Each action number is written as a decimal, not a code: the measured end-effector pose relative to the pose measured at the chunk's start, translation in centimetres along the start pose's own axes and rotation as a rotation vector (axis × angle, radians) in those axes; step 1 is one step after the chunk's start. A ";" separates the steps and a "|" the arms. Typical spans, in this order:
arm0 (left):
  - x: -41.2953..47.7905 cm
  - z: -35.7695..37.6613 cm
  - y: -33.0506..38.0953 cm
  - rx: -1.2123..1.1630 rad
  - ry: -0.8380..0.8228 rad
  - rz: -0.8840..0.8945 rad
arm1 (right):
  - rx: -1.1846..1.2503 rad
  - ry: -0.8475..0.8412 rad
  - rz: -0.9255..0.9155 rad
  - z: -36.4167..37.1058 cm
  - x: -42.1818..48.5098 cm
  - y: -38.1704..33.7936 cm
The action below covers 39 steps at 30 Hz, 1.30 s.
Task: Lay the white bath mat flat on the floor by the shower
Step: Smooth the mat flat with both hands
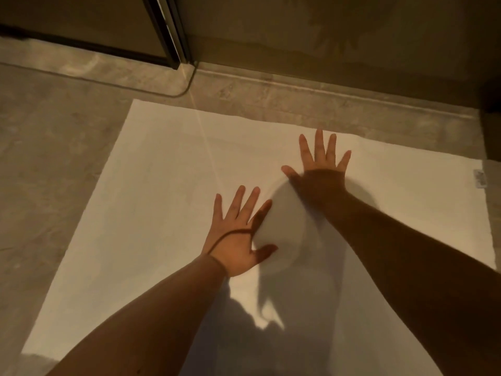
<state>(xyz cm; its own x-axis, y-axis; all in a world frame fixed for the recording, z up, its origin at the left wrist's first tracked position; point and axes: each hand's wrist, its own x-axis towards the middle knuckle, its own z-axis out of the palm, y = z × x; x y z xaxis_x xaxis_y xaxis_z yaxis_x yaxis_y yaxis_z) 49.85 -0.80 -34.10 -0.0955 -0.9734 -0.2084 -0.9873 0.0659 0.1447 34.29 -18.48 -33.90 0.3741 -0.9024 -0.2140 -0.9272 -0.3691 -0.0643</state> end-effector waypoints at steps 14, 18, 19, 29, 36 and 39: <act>-0.1 0.2 0.3 0.127 0.007 0.033 | 0.114 0.014 0.181 1.2 -13.1 11.2; -1.3 0.5 2.2 0.097 0.038 0.101 | 0.137 -0.012 0.087 1.7 -18.6 10.7; -1.7 0.6 2.9 0.074 0.051 0.076 | 0.129 -0.046 0.066 1.9 -19.9 10.6; -7.1 1.0 4.0 -0.001 -0.169 -0.238 | 0.047 -0.274 0.109 2.1 -25.4 9.6; -5.8 -0.6 4.6 0.039 -0.331 -0.210 | 0.113 -0.338 0.149 1.2 -25.4 9.7; -5.6 -1.0 5.1 0.078 -0.366 -0.193 | 0.117 -0.364 0.165 1.0 -25.8 10.3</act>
<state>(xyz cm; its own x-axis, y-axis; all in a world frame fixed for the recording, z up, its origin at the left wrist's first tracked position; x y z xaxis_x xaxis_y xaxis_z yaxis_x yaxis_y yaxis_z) 45.45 4.78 -31.26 0.0670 -0.8281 -0.5566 -0.9968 -0.0800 -0.0010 15.04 1.19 -30.00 0.2079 -0.8020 -0.5600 -0.9780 -0.1794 -0.1062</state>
